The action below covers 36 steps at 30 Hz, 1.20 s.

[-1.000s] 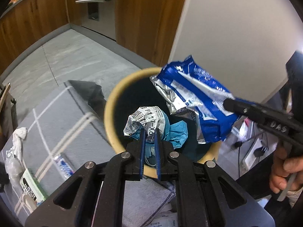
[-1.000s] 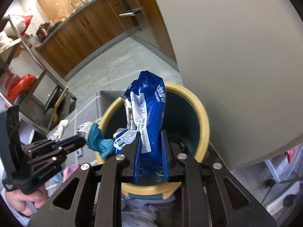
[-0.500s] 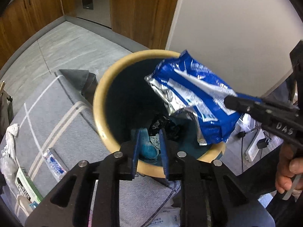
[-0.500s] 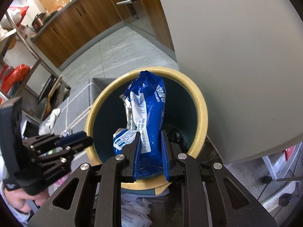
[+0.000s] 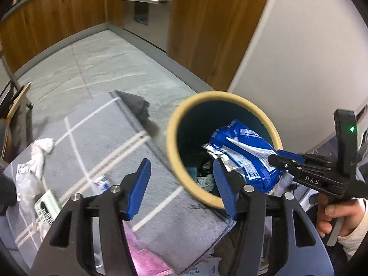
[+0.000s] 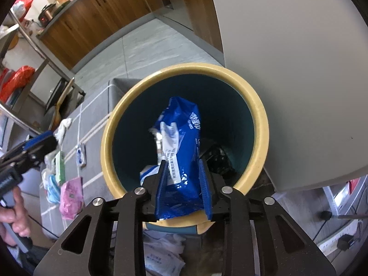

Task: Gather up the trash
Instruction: 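Lower the foil wrapper and blue snack bag into the bin and release both, then grasp the clear plastic bag with the left tool while the right tool grasps the small white-blue box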

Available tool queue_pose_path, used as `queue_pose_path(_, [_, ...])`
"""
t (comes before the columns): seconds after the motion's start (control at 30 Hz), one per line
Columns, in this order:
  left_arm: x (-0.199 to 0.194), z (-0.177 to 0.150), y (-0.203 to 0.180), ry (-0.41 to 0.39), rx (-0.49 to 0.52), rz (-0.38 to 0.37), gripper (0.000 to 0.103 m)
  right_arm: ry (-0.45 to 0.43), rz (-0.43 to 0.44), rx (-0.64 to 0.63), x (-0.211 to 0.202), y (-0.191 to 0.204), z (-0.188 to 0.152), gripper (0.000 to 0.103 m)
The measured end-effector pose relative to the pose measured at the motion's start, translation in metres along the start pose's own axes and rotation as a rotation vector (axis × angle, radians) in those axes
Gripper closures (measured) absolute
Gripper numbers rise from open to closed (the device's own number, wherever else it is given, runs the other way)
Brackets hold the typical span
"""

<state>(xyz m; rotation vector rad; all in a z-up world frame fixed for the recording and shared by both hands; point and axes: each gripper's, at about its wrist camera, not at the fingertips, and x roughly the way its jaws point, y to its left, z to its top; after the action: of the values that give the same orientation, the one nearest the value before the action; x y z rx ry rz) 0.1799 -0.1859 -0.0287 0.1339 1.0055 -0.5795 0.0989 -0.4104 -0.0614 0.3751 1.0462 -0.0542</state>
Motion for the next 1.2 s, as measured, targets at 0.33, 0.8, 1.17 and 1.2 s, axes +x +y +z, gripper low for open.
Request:
queue_pose_path(0.33, [-0.032, -0.016, 0.061, -0.035, -0.114, 0.082, 0.045, -0.037, 0.032, -0.065, -0.005, 0.035, 0.007, 0.069])
queue_pose_path(0.8, [-0.083, -0.071, 0.157, -0.077, -0.313, 0.198, 0.043, -0.072, 0.117, -0.218, -0.005, 0.109, 0.012, 0.055])
queue_pose_path(1.17, [-0.088, -0.108, 0.239, -0.057, -0.488, 0.296, 0.043, -0.016, 0.167, -0.331, 0.016, 0.166, 0.001, 0.054])
queue_pose_path(1.2, [-0.085, -0.110, 0.246, -0.052, -0.503, 0.300, 0.043, -0.012, 0.167, -0.338, 0.017, 0.169, 0.000, 0.054])
